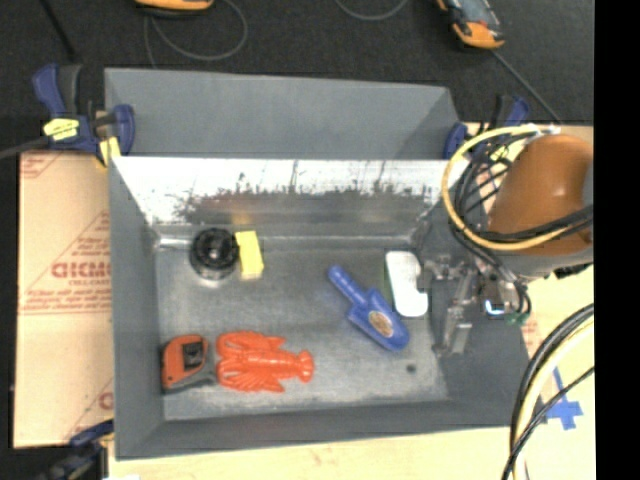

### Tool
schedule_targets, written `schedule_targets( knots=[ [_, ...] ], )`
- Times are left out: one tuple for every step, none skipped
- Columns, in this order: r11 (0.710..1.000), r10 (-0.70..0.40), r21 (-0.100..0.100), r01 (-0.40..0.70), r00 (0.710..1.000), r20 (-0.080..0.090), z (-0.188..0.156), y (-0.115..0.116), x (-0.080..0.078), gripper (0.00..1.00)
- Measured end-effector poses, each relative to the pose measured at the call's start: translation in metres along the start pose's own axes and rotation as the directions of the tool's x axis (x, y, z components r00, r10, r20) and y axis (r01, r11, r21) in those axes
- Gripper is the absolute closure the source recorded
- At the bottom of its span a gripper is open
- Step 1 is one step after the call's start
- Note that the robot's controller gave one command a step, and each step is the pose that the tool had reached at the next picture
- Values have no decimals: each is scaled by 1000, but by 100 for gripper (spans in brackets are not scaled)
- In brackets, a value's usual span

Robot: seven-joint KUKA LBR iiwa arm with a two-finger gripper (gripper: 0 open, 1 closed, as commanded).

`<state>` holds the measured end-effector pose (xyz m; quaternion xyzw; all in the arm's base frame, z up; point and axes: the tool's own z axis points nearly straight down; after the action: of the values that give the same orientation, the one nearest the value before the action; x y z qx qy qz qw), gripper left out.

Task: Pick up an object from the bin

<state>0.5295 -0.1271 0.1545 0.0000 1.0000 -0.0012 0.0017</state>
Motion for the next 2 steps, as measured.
schedule_targets(
  knots=[
    [978,-207,0,207,978,1,-2,12,-12,0],
    [949,-314,1,314,949,5,17,14,-31,0]
  ],
)
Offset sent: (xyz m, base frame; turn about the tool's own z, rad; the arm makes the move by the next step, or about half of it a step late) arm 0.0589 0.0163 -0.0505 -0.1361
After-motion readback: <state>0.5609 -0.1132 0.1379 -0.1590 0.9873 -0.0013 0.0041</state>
